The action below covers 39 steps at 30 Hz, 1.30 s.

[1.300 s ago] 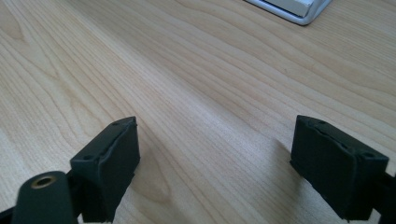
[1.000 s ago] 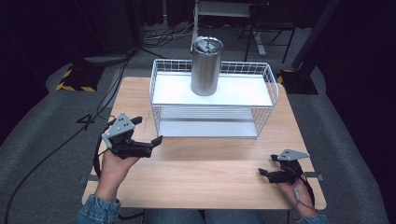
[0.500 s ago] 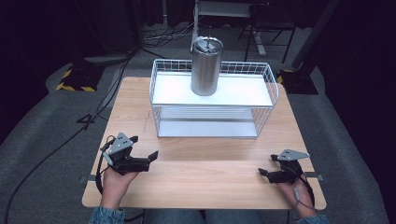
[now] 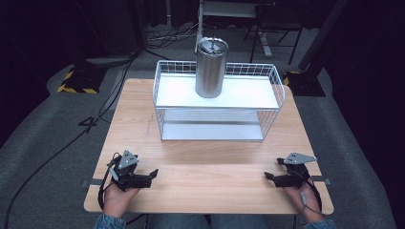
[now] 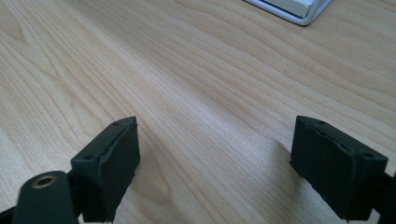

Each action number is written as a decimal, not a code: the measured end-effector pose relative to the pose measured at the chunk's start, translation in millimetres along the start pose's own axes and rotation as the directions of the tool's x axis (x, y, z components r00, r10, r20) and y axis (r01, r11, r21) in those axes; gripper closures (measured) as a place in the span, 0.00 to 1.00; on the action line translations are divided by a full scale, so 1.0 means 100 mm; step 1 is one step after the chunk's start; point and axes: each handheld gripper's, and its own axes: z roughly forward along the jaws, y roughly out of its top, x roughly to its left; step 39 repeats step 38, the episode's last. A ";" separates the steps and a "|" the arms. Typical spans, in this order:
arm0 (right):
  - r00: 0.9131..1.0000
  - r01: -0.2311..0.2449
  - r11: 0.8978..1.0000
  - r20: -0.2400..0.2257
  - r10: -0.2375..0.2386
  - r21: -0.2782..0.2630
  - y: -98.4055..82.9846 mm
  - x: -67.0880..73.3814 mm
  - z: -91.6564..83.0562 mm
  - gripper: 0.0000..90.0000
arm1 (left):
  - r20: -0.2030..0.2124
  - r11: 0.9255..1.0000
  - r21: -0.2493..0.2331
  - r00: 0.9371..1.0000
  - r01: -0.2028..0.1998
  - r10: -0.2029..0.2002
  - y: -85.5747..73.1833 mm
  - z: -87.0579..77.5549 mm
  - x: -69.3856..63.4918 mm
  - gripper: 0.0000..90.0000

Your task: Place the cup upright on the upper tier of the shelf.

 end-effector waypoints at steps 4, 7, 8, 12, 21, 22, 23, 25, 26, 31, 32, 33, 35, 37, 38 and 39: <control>1.000 -0.002 1.000 -0.001 0.002 0.001 0.00 0.00 0.00 0.18 | -0.017 1.000 0.031 1.000 -0.003 0.003 -0.03 0.03 -0.02 0.03; 1.000 -0.002 1.000 -0.001 0.002 0.001 0.00 0.00 0.00 0.18 | -0.026 0.998 0.069 1.000 -0.012 0.014 -0.05 0.06 -0.02 0.03; 1.000 0.003 1.000 0.002 -0.003 -0.001 0.00 0.00 0.00 0.18 | -0.021 0.997 0.075 1.000 -0.004 0.005 -0.07 0.08 -0.01 0.03; 1.000 -0.001 1.000 0.000 0.001 -0.001 0.00 0.01 0.00 0.18 | -0.025 0.993 0.121 1.000 -0.007 0.010 -0.09 0.12 -0.02 0.02; 1.000 0.003 1.000 0.000 -0.003 -0.001 -0.01 0.01 -0.01 0.18 | -0.034 0.987 0.162 0.999 -0.005 0.011 -0.10 0.20 -0.04 0.01; 1.000 0.003 1.000 0.000 -0.003 -0.001 -0.01 0.01 -0.01 0.18 | -0.034 0.987 0.163 0.999 -0.006 0.011 -0.10 0.20 -0.04 0.01; 1.000 0.003 1.000 0.000 -0.003 -0.001 -0.01 0.01 0.00 0.18 | -0.034 0.987 0.162 0.999 -0.006 0.011 -0.10 0.20 -0.04 0.01; 1.000 0.002 1.000 0.000 -0.002 -0.001 -0.01 0.01 0.00 0.18 | -0.036 0.987 0.160 0.999 -0.017 0.023 -0.11 0.20 -0.04 0.00; 1.000 0.002 1.000 0.000 -0.002 -0.001 -0.01 0.01 0.00 0.18 | -0.040 0.988 0.157 0.999 -0.013 0.019 -0.11 0.20 -0.04 0.00; 1.000 -0.001 1.000 0.000 0.001 -0.001 -0.01 0.01 0.00 0.18 | -0.030 0.987 0.156 0.999 -0.021 0.026 -0.10 0.21 -0.02 0.00; 1.000 -0.001 1.000 0.000 0.001 -0.001 -0.01 0.01 0.00 0.18 | -0.031 0.988 0.154 0.999 -0.019 0.024 -0.10 0.21 -0.01 0.00; 1.000 -0.001 1.000 0.000 0.001 -0.001 -0.01 0.01 0.00 0.18 | -0.031 0.988 0.153 0.999 -0.017 0.022 -0.10 0.21 -0.01 0.00; 1.000 -0.002 1.000 0.000 0.002 0.000 -0.01 0.01 0.00 0.18 | -0.031 0.988 0.154 0.999 -0.018 0.023 -0.10 0.21 -0.01 0.00; 1.000 -0.002 1.000 0.000 0.002 0.000 -0.01 0.01 0.00 0.18 | -0.032 0.988 0.153 0.999 -0.017 0.022 -0.10 0.21 -0.01 0.00; 1.000 -0.001 1.000 0.000 0.001 0.000 -0.01 0.01 0.00 0.18 | -0.032 0.988 0.154 0.999 -0.017 0.022 -0.10 0.21 -0.01 0.00; 1.000 -0.001 1.000 0.000 0.001 0.000 -0.01 0.01 0.00 0.18 | -0.032 0.988 0.154 0.999 -0.017 0.022 -0.10 0.21 -0.01 0.00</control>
